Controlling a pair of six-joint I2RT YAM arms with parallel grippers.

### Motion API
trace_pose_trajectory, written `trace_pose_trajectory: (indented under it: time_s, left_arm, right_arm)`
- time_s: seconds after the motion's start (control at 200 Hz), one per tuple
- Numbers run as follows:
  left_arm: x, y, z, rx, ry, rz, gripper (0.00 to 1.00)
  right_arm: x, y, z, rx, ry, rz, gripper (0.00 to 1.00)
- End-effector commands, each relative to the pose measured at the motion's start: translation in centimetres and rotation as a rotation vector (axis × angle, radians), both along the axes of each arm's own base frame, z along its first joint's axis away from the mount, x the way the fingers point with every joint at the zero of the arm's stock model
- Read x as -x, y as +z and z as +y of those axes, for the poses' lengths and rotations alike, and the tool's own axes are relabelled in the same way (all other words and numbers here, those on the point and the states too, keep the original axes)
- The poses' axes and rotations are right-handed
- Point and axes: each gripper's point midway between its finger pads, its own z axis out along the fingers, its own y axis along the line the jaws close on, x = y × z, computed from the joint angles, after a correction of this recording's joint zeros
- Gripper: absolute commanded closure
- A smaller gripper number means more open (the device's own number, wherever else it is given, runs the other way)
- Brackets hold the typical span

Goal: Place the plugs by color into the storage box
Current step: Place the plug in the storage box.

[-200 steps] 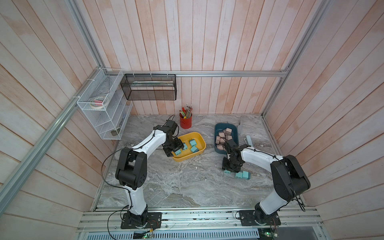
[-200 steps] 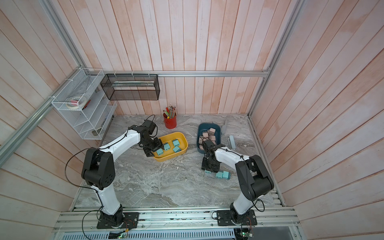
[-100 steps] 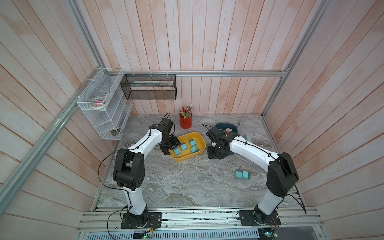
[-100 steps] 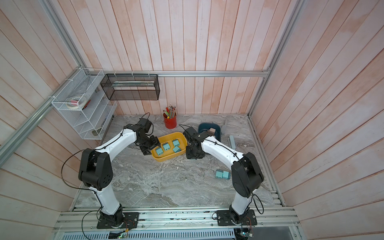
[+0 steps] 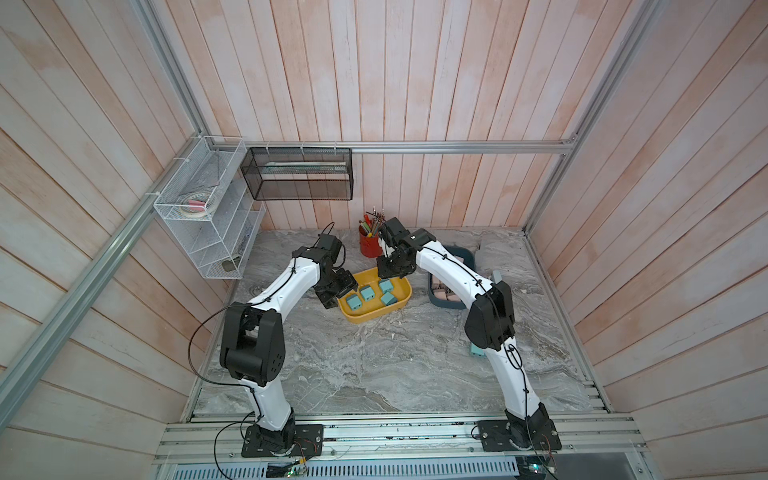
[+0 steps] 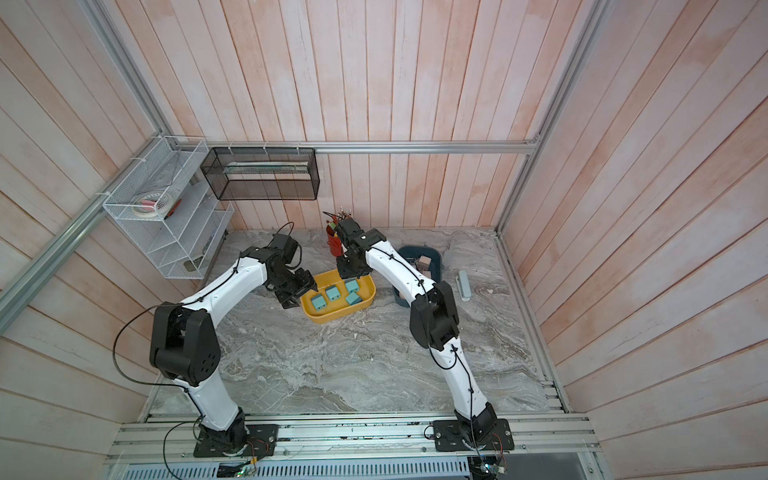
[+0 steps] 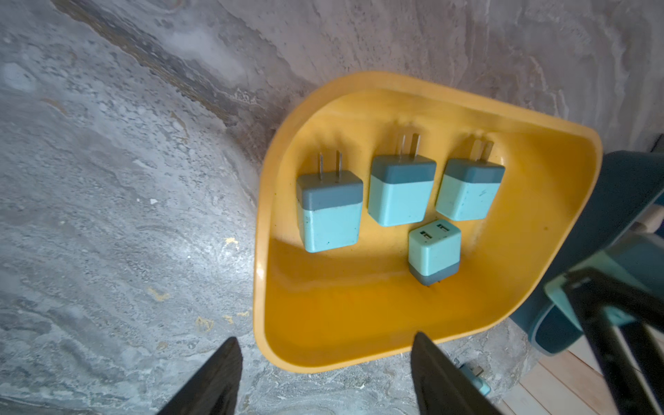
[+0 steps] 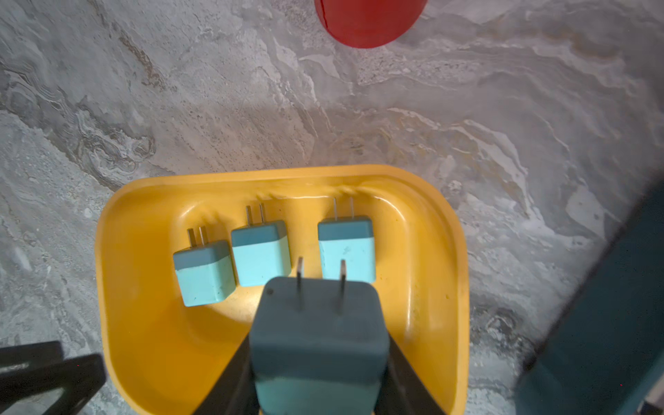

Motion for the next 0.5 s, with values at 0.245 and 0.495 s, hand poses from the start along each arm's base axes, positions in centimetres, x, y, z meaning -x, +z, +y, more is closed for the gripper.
trace_pose_trajectory:
  time_s: [0.245, 0.495]
  left_arm:
    - [0.8, 1.2, 6.0, -0.067, 0.11, -0.013, 0.24]
    - [1.2, 0.9, 6.1, -0.055, 0.128, -0.008, 0.24]
  right_arm:
    - [6.5, -3.7, 2.8, 0.035, 0.179, 0.097, 0.65]
    - [9.1, -7.6, 2.2, 0.063, 0.205, 0.154, 0.65]
